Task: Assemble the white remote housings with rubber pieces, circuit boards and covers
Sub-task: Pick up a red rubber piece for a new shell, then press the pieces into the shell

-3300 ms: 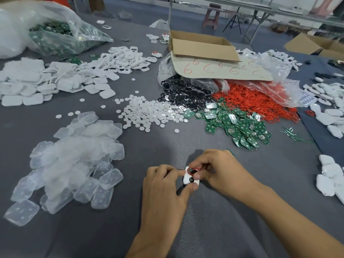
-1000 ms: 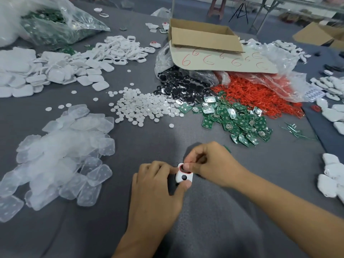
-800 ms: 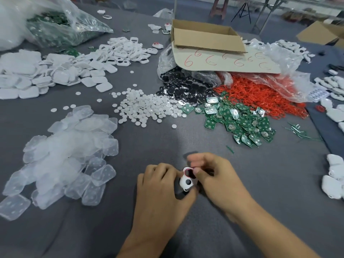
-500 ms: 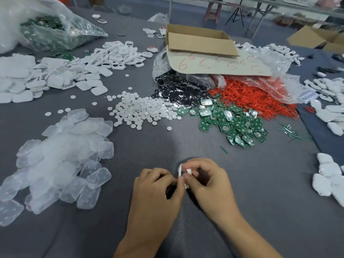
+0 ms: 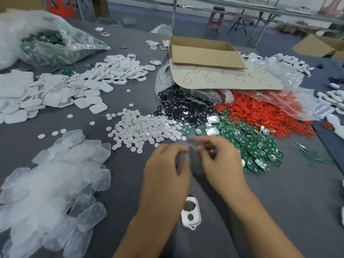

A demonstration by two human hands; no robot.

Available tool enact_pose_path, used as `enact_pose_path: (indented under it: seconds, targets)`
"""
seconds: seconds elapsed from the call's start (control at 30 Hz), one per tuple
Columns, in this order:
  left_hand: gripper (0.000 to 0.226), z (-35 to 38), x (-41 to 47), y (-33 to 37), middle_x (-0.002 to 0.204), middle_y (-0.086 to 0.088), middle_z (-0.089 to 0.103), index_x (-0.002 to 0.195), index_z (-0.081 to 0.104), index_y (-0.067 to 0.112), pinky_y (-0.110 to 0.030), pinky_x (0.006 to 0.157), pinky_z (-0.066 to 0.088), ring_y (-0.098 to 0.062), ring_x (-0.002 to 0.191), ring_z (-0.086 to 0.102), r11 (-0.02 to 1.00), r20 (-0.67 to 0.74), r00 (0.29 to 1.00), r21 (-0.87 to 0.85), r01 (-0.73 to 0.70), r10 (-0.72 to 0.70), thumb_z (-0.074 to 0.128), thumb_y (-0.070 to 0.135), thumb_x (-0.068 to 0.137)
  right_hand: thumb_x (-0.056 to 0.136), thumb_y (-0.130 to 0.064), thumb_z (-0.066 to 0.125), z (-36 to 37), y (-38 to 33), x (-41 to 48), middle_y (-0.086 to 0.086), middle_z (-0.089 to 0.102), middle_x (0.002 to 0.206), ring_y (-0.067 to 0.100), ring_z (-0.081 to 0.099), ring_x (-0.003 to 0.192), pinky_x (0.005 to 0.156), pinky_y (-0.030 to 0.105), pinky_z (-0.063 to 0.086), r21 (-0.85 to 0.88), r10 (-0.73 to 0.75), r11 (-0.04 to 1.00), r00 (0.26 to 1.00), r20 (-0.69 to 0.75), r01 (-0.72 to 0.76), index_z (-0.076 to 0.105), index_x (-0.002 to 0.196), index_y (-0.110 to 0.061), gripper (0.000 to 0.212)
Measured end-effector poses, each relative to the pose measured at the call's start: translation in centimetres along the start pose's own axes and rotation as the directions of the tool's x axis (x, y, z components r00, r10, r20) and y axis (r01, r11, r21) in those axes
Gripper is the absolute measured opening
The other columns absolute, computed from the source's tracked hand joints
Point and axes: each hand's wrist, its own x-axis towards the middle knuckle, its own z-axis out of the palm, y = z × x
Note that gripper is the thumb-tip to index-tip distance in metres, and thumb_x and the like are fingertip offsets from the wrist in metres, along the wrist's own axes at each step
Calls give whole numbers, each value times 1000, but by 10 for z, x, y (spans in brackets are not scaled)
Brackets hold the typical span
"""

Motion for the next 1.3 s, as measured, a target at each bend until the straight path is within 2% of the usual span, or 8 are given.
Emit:
enact_pose_path:
  seconds: [0.17,0.27,0.4,0.53,0.77,0.9,1.13,1.3]
  targets:
    - [22,50,99,-4,112,-6,64,114,69,14,-29,91,42,-22,103,59,988,163,986,152,7,-32,62,10,94,79,-3,62,30,16,95,9,64,105,29,57,100,87,35,46,-370,-7,927,988,155,64,76,109,-23,39]
    - [18,60,119,-19,109,-6,63,111,69,13,-33,88,45,-23,100,60,986,182,983,164,-1,-29,62,12,94,75,1,61,39,30,103,6,49,96,25,49,91,77,41,46,-346,15,937,981,193,54,74,89,-21,29]
    - [18,56,125,-28,103,-2,65,105,71,14,-35,87,51,-17,93,61,994,145,989,107,-13,-3,66,7,89,72,9,60,36,39,105,2,48,90,19,47,85,70,19,35,-286,-35,953,973,226,101,71,82,-14,28]
    - [19,44,116,-25,101,4,67,105,72,19,-28,85,50,-12,89,63,998,149,989,54,13,-21,67,10,89,81,-4,68,32,36,114,1,50,91,17,44,86,66,21,23,-362,-11,925,958,285,118,68,99,-17,22]
    - [17,18,79,-19,89,14,69,96,71,24,-11,69,50,0,83,64,986,118,989,-135,101,-86,66,9,92,86,-18,68,31,28,118,6,64,90,27,56,98,73,28,38,-428,15,897,958,286,113,70,96,-12,11]
    - [19,4,60,-23,90,15,70,97,71,27,-9,71,48,1,83,65,968,124,983,-195,159,-137,67,9,93,85,-26,69,26,25,121,4,64,89,21,55,78,66,28,40,-460,21,880,958,287,119,66,96,-16,16]
    - [16,-25,31,-10,95,10,78,103,74,24,-14,81,53,-3,92,72,774,209,944,-541,328,-254,72,11,94,72,-22,76,-32,-17,45,-9,66,80,8,61,63,67,22,55,192,-138,976,975,177,104,71,99,-30,29]
    - [21,-39,-4,14,100,2,79,107,78,20,-14,80,53,-6,93,73,670,363,920,-648,362,-147,69,5,94,72,-8,83,-52,-37,-22,-3,67,86,21,65,73,72,29,56,308,-227,937,959,168,168,74,104,-25,38]
